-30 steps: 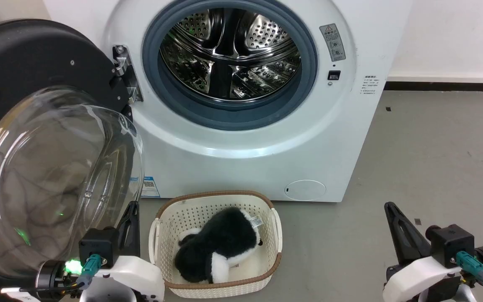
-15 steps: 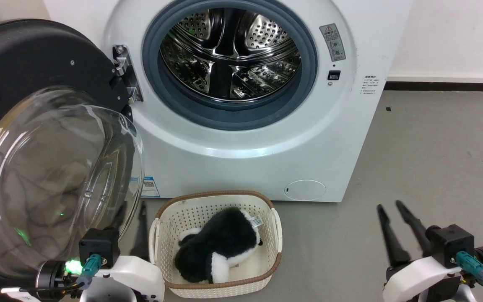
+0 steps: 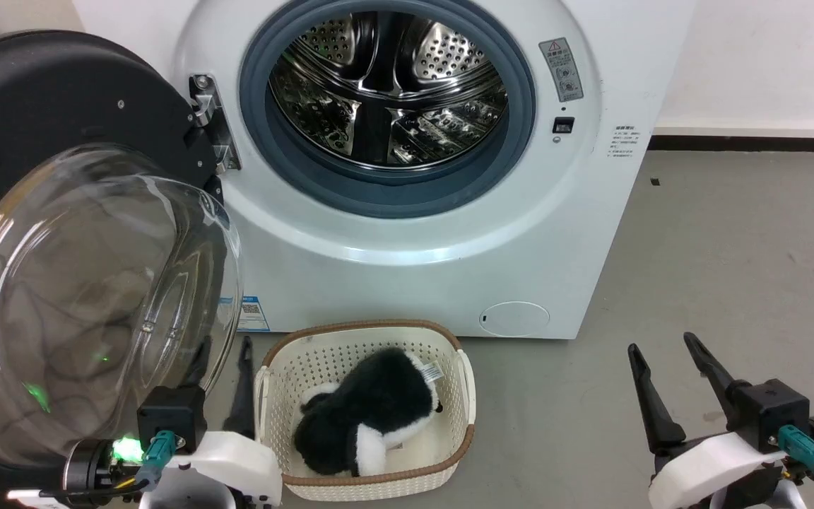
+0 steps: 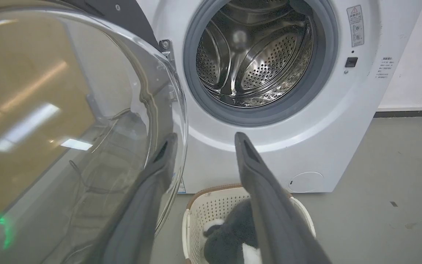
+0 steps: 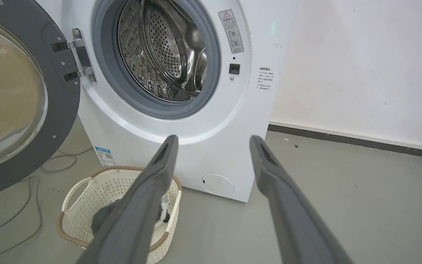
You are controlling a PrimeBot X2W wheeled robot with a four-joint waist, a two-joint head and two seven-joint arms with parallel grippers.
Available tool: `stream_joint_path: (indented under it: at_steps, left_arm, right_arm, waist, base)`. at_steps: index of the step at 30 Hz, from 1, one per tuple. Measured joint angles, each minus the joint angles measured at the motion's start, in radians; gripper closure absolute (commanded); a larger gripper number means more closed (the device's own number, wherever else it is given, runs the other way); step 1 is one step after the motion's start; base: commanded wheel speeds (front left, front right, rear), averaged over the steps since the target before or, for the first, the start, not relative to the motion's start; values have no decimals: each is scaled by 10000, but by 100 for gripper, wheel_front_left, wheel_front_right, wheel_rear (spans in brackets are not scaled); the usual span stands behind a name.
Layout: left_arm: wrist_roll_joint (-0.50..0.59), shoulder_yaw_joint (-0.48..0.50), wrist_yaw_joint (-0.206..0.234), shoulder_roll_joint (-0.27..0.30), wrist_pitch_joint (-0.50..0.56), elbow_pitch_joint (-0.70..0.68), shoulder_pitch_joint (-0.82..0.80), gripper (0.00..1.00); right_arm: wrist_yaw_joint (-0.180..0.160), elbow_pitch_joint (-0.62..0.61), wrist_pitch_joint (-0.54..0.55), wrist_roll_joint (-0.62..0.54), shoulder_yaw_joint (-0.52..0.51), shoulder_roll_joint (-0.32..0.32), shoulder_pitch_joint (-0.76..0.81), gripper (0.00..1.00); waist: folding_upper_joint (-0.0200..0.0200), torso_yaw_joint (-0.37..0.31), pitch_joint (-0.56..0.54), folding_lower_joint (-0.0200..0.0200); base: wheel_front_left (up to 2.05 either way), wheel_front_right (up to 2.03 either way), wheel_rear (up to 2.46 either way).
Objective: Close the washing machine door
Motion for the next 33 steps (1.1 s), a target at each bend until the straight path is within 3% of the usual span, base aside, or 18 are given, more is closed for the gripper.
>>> stream_joint_path:
  at_steps: [21, 27, 33]
  left_arm:
    - [-40, 17, 685, 621, -435, -1310, -492, 100]
    - [-577, 426, 660, 717, -571, -1789, -996, 100]
    - [-1172, 1143, 219, 740, -702, -2040, -1600, 100]
  right_arm:
    - [0, -10, -443, 407, -140, 0, -1, 0]
    - [0, -8, -564, 527, -186, 0, -1, 0]
    - [0, 23, -696, 583, -244, 0, -1, 0]
  waist:
    - [0, 451, 79, 0]
    - [0, 710, 121, 0]
    - [0, 1022, 176, 0]
  base:
    - [0, 0, 0]
    - [0, 0, 0]
    - [0, 0, 0]
